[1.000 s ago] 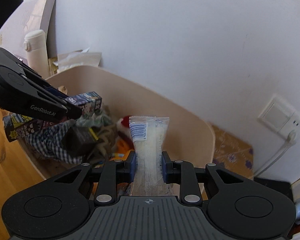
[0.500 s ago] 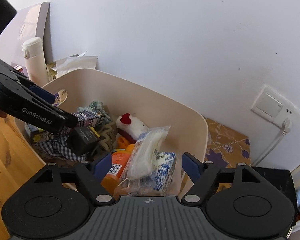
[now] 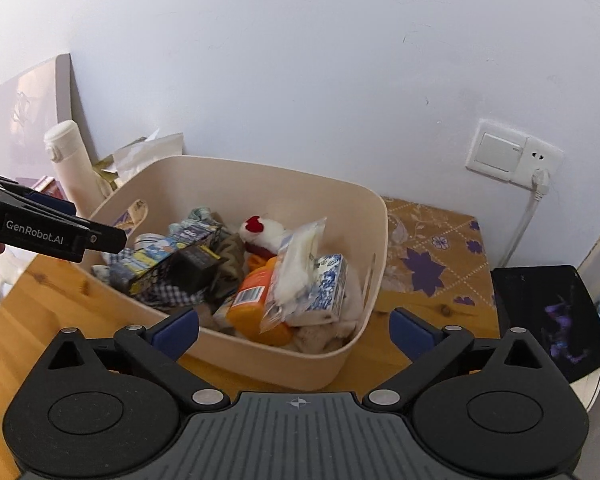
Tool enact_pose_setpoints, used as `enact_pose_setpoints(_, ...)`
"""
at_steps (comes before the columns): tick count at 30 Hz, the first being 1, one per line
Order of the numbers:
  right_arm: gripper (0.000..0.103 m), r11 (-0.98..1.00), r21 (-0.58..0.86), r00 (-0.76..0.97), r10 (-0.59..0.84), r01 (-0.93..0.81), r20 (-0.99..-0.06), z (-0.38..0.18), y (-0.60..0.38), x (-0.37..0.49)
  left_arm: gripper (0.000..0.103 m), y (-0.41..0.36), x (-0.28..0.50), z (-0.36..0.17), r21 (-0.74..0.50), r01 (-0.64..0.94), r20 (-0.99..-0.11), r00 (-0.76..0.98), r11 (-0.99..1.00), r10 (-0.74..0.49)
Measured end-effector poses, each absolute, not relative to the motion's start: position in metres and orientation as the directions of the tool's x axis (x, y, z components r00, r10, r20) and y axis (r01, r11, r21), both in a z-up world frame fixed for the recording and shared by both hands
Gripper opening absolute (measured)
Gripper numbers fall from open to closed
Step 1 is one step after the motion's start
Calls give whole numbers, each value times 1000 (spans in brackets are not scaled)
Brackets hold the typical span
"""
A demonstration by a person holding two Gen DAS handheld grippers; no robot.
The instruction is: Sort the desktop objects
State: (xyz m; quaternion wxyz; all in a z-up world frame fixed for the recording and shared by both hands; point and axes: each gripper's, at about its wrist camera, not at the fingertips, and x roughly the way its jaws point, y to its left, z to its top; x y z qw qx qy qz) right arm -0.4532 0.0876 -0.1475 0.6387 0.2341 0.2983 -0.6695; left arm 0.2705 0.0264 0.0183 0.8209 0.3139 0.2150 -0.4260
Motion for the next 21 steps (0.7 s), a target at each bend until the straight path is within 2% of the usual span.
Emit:
enact_pose_setpoints(4, 103, -20, -92, -79, -715, 996, -695, -136, 104, -444, 81, 46, 259, 29, 332, 841, -615, 536, 427, -578)
enact_pose_setpoints(15, 103, -120, -38, -114, -724, 992, -680, -111, 158, -423, 82, 106, 233, 57, 335, 848, -605, 528, 411, -596)
enact_pose_setpoints(21, 103, -142, -22, -119, -723, 990, -680, -86, 189, -412, 82, 147, 212, 77, 326, 842, -571, 538, 430, -621)
